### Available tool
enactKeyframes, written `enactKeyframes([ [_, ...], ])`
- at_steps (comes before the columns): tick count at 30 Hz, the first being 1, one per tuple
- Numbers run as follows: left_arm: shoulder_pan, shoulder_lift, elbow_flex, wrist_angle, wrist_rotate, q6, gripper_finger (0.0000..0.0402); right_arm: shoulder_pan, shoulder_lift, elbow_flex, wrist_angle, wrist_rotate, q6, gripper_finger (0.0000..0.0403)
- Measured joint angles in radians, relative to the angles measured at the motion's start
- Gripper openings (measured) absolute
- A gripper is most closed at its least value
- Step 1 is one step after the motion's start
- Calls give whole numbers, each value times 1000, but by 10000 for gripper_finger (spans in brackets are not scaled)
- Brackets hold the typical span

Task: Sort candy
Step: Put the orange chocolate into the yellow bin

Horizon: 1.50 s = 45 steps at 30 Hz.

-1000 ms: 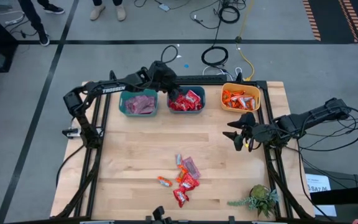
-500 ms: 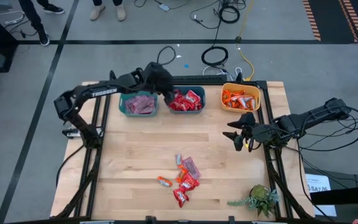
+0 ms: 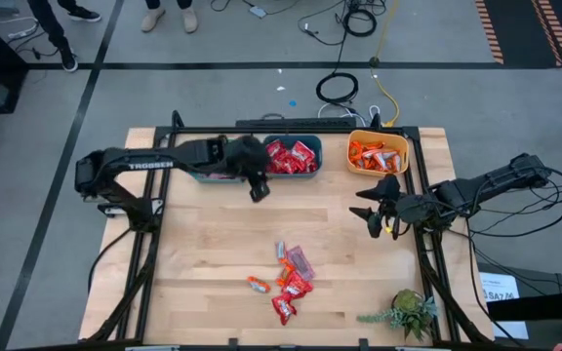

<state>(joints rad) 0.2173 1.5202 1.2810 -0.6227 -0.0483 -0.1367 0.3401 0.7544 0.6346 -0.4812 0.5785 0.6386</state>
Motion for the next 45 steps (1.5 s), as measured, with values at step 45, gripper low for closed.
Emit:
enactKeyframes([
  [45,-731,-258,-529,223,-190,-354,162,-37,1370,932,-106,-82,314,254],
])
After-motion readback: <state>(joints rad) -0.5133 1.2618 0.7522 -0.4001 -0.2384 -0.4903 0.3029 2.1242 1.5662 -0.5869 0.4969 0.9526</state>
